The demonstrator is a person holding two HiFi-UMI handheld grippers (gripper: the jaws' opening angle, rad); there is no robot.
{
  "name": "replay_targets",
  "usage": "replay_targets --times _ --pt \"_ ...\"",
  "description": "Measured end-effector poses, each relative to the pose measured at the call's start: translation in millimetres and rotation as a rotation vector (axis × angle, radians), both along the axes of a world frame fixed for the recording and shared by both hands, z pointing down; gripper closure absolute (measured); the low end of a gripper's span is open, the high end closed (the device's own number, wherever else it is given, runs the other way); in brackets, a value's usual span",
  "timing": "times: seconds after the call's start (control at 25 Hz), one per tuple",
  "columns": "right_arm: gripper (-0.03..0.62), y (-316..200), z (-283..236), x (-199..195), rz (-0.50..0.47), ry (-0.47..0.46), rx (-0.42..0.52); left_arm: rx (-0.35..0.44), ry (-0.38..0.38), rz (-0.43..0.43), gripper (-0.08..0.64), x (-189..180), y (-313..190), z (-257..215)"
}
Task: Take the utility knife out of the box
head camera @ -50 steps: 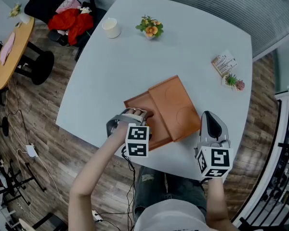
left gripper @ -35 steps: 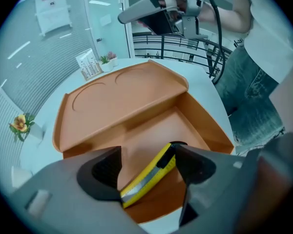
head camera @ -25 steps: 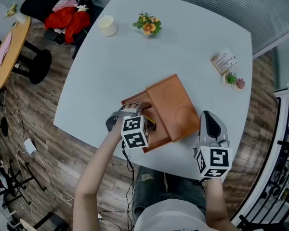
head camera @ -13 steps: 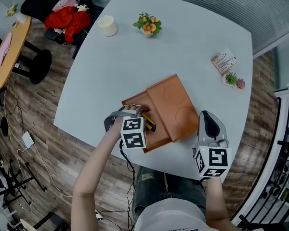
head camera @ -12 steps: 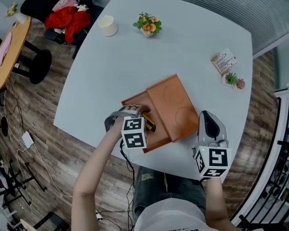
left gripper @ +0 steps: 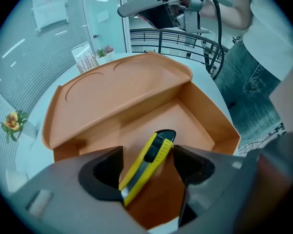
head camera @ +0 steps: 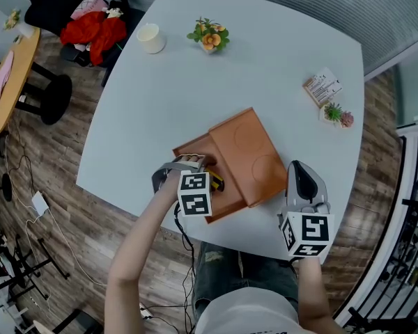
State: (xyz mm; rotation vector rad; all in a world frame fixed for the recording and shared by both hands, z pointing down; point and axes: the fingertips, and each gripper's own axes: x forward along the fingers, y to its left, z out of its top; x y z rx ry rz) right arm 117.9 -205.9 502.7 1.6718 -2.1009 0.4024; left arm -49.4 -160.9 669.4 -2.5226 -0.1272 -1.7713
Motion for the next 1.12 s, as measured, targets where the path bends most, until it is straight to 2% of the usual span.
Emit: replay_targets --times 0.12,0.24,0.44,0.92,1.12 --pt "0.563 -0.2 1.6 -1.9 0.000 -0.004 -0.003 -0.019 -0.001 0.021 0.243 -0.4 3.1 0.4" --pt "0.563 -0.6 1.6 -2.2 0.002 -0.005 -0.004 -0.045 -0.007 0.058 0.300 0.3 8.7 -0.4" --pt "0.563 -0.9 2.7 -0.7 0.008 -0.005 -0.007 -0.057 0.001 0.081 0.325 0.5 10.7 -1.0" --pt "0.565 -3.1 -1.8 8.4 0.033 -0.007 0.012 -0.049 0.052 0.146 0.386 19.8 17.3 -10.7" --pt "0.563 -1.8 -5.6 4.6 0.030 -0.008 0.016 -0.015 0.054 0.187 0.400 19.5 19.9 -20.4"
